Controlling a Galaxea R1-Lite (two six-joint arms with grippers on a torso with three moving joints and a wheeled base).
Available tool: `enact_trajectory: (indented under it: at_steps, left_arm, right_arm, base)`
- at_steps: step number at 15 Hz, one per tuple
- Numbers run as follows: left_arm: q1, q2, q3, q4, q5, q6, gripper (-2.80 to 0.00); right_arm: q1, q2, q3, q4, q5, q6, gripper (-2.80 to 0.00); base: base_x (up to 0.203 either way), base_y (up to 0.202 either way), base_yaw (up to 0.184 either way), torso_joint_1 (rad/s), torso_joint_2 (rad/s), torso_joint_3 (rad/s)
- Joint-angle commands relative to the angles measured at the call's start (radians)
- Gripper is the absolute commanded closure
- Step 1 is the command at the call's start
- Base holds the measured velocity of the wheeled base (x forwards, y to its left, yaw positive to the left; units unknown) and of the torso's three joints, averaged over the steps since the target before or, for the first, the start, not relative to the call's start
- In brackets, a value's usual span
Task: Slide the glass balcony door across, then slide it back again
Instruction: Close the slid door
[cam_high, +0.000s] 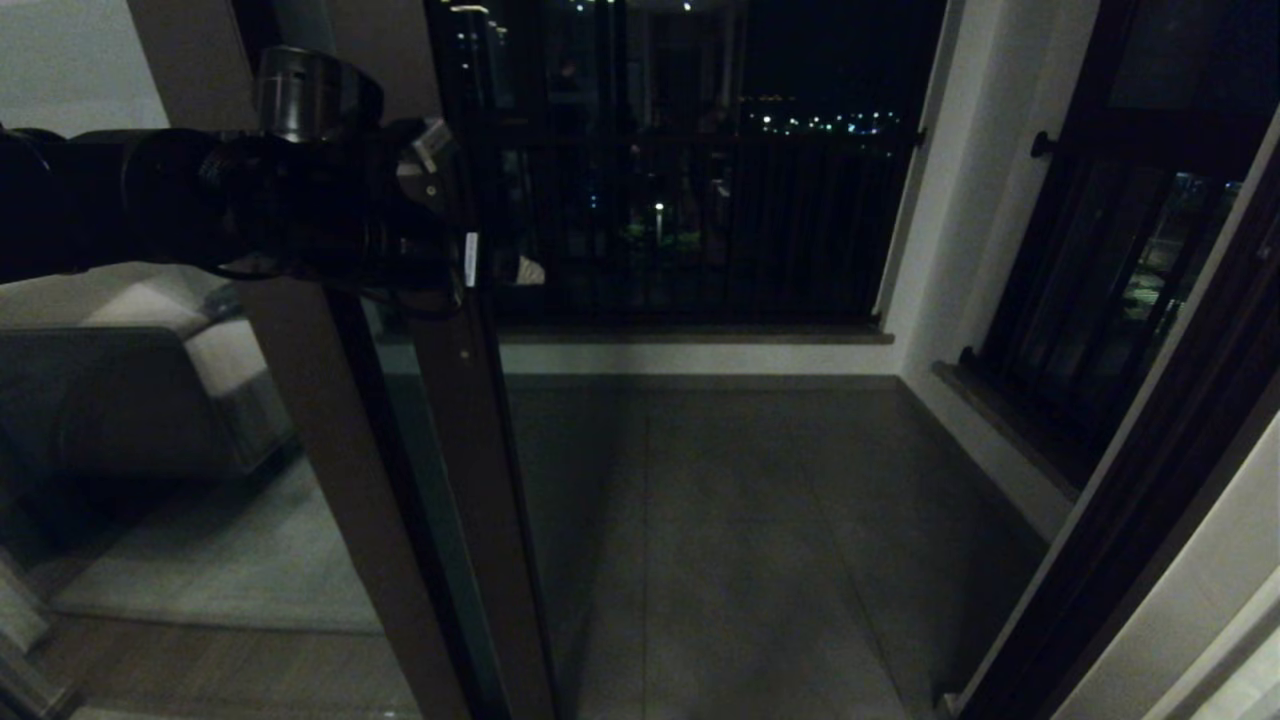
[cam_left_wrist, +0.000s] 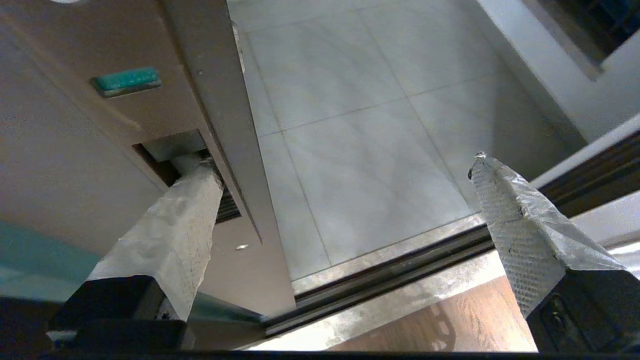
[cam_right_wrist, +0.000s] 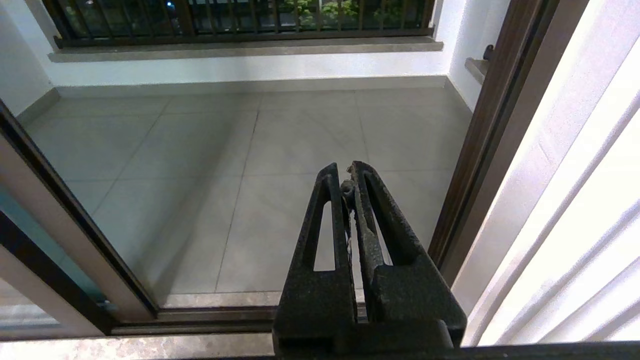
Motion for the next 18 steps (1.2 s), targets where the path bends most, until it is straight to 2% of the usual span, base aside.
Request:
enact_trajectory:
  at_steps: [1, 5, 8, 18]
  left_arm:
    - [-0.014, -0.001, 0.001, 0.008, 0.024, -0.001, -2.80]
    - [-0.051, -0.003, 0.001, 0.008, 0.039, -0.001, -2.80]
    - [-0.063, 0.007, 0.004, -0.036, 0.038, -0.001, -2.80]
    - [-0.111, 0.008, 0.006, -0.039, 0.029, -0.004, -2.80]
  right_arm:
    - [0.000, 0.000, 0.000, 0.001, 0.000, 0.000, 0.00]
    - [0.000, 0.000, 0.000, 0.001, 0.000, -0.001, 0.00]
    - [0.000, 0.001, 0.000, 0.001, 0.000, -0.001, 0.00]
    - [0.000, 0.001, 0.000, 0.000, 0.000, -0.001, 0.00]
  base:
    - [0.000, 0.000, 0.000, 0.000, 0.00, 0.000]
    - [0.000, 0.000, 0.000, 0.000, 0.00, 0.000]
    - [0.000, 0.000, 0.000, 0.000, 0.00, 0.000]
    - [0.000, 0.000, 0.000, 0.000, 0.00, 0.000]
